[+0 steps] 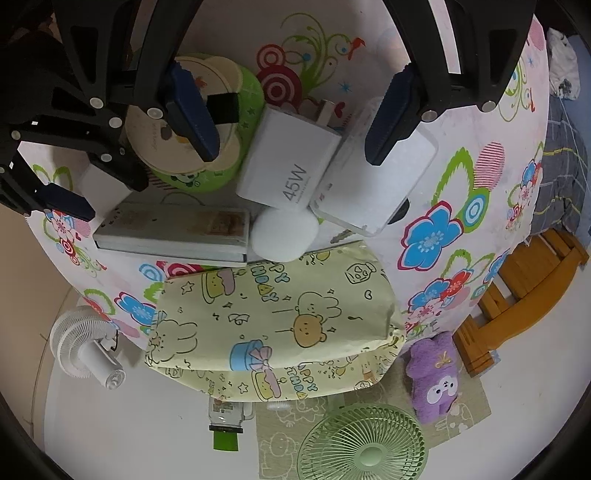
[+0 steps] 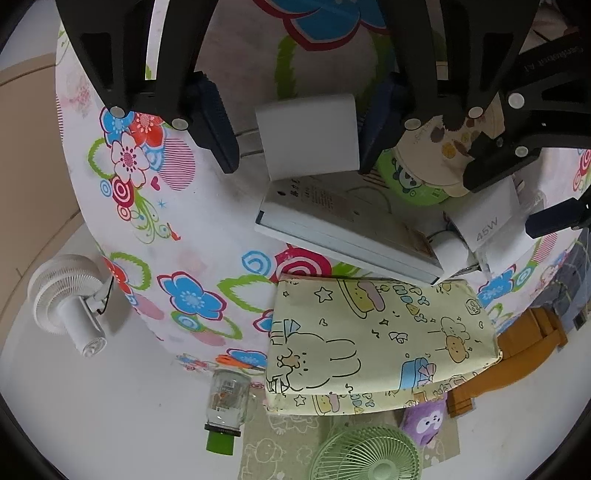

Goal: Organize rigid objects
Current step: 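Move the right tool down toward the white wall charger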

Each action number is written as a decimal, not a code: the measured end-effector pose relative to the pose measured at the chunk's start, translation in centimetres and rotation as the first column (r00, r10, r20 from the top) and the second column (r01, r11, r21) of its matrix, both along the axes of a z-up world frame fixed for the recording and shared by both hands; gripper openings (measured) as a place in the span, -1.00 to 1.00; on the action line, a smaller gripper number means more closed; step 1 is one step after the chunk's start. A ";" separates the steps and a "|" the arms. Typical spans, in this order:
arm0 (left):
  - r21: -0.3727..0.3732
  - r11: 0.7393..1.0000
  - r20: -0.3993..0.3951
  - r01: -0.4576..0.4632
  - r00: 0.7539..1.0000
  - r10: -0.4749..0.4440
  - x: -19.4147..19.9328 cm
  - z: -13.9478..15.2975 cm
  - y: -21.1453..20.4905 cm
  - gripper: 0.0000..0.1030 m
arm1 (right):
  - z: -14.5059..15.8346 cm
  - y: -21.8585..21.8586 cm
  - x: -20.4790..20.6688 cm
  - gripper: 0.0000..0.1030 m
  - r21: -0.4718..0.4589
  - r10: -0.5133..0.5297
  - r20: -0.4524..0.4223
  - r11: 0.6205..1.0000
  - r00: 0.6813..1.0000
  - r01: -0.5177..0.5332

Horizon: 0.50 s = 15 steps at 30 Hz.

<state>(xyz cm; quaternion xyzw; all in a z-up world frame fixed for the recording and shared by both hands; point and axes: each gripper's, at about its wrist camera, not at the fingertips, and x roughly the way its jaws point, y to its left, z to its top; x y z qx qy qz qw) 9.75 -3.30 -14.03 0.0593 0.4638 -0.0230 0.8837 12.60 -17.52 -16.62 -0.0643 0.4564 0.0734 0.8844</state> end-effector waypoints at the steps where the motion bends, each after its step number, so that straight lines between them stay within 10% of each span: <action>1: -0.002 1.000 -0.001 -0.002 1.000 0.002 0.0 0.0 -0.1 0.59 | 0.0 -0.1 0.0 0.30 0.009 -0.002 0.000 1.000 1.000 0.002; 15: 0.003 0.997 -0.018 -0.076 0.997 0.076 -0.7 0.0 0.1 0.55 | 1.5 -0.5 -0.6 0.26 0.082 0.029 0.031 0.996 0.999 -0.031</action>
